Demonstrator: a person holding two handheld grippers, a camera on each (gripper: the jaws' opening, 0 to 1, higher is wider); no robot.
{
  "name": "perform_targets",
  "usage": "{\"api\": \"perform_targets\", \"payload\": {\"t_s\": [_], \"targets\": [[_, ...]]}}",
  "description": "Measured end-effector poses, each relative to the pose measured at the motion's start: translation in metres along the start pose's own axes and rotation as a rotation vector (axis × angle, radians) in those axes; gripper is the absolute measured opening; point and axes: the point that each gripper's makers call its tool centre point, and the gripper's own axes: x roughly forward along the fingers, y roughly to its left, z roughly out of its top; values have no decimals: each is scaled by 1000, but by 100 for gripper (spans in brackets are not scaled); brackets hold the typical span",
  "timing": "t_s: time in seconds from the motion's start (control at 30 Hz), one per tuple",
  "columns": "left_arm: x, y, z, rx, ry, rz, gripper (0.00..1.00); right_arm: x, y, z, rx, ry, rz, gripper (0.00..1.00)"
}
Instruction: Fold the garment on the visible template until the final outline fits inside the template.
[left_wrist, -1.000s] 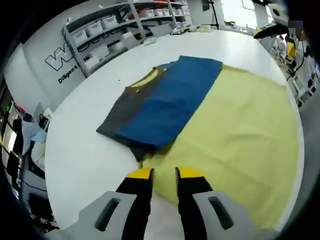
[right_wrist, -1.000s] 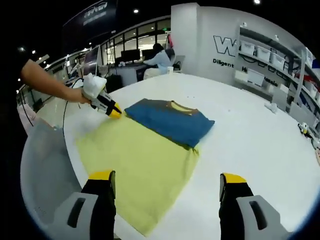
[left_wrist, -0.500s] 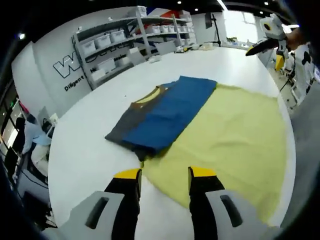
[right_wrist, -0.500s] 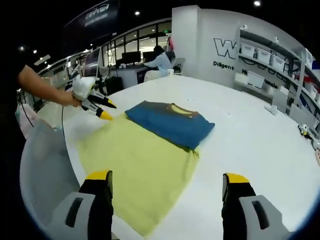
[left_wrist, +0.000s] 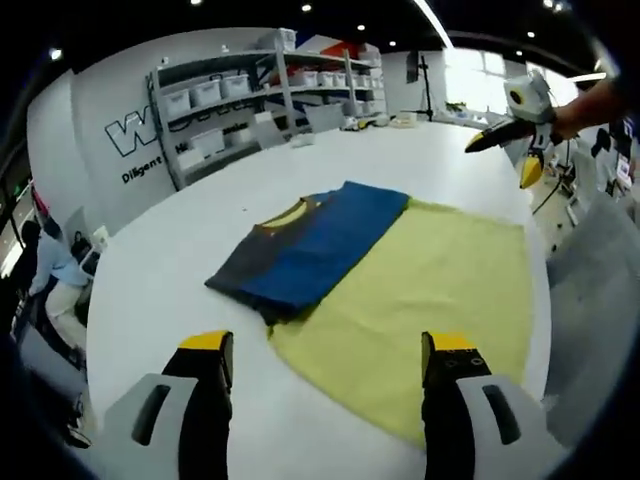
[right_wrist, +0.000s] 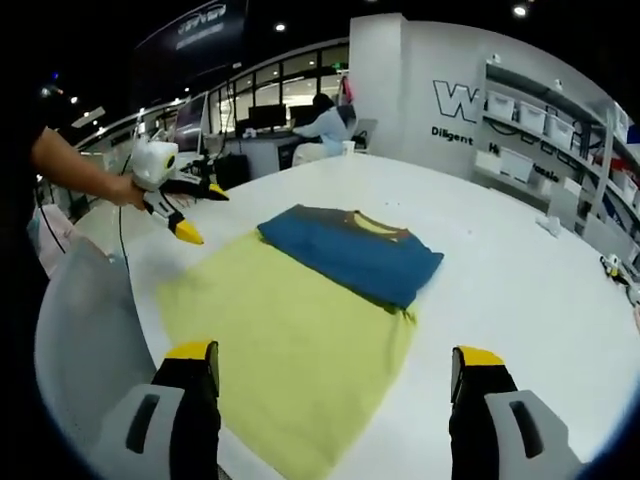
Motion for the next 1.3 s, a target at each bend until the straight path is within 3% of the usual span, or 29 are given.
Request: {"api": "perform_targets", "payload": {"t_s": [0.27, 0.4, 0.67, 0.9, 1.0, 1.07, 1.3], "targets": [[-7, -6, -1, -56, 6, 23, 92, 6, 1, 9, -25, -18, 30, 99], [-13, -24, -5, -144, 11, 8, 99, 6, -4, 12, -25, -28, 33, 99], [-22, -55, -17, -111, 43, 27, 99, -2, -2, -1, -13, -43, 54, 99], [-31, -72, -24, -148, 67, 70, 99, -10, -1, -12, 6, -42, 71, 98], [-32, -75, -29, -146, 82, 73, 99, -12, 0, -15, 0, -49, 73, 94], [-34, -73, -38, -82, 133, 70, 98, -14, -1, -17, -8, -49, 70, 94], [-32, -70, -35, -121, 103, 81, 97, -22, 7, -16, -37, -56, 79, 93]]}}
